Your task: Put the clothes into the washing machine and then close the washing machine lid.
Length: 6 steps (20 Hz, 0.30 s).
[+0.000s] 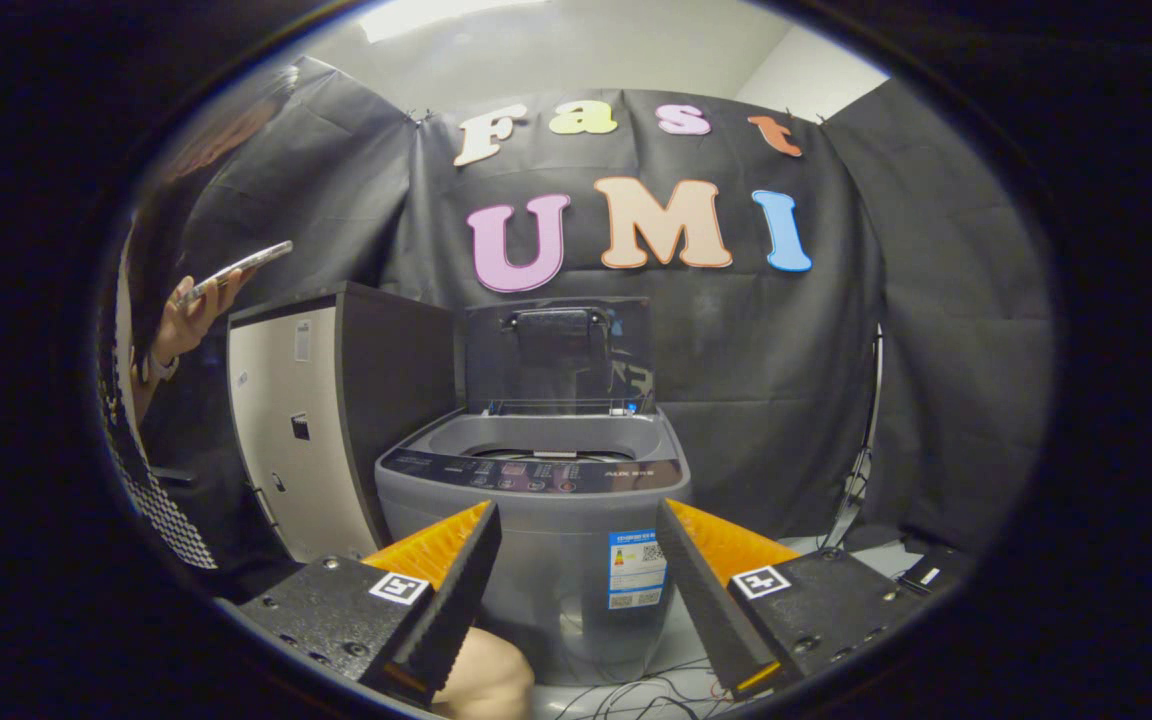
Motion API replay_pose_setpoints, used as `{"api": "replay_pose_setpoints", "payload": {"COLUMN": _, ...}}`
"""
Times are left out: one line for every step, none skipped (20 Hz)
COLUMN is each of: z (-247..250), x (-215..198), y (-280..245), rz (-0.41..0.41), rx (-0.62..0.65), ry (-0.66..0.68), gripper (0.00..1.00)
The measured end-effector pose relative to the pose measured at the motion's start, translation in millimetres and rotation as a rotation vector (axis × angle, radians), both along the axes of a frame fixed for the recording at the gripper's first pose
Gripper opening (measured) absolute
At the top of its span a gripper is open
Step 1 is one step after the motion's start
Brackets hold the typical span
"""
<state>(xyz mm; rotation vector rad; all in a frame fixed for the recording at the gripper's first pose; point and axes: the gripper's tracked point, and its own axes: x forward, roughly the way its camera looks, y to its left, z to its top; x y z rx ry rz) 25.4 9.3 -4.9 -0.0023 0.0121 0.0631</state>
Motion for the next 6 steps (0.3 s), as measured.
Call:
{"api": "replay_pose_setpoints", "payload": {"z": 0.1, "x": -0.1, "y": -0.1, "rz": 0.0, "rx": 0.0, "ry": -0.001, "gripper": 0.95}}
{"api": "replay_pose_setpoints", "payload": {"z": -0.4, "x": -0.2, "y": -0.1, "rz": 0.0, "rx": 0.0, "ry": -0.002, "gripper": 0.95}}
{"api": "replay_pose_setpoints", "payload": {"z": -0.1, "x": -0.2, "y": -0.1, "rz": 0.0, "rx": 0.0, "ry": -0.003, "gripper": 0.95}}
{"api": "replay_pose_setpoints", "payload": {"z": 0.1, "x": 0.3, "y": 0.3, "rz": 0.0, "rx": 0.0, "ry": -0.004, "gripper": 0.95}}
{"api": "replay_pose_setpoints", "payload": {"z": 0.4, "x": 0.5, "y": 0.5, "rz": 0.001, "rx": 0.0, "ry": -0.004, "gripper": 0.95}}
{"api": "replay_pose_setpoints", "payload": {"z": 0.6, "x": -0.4, "y": 0.0, "rz": 0.001, "rx": 0.0, "ry": -0.005, "gripper": 0.95}}
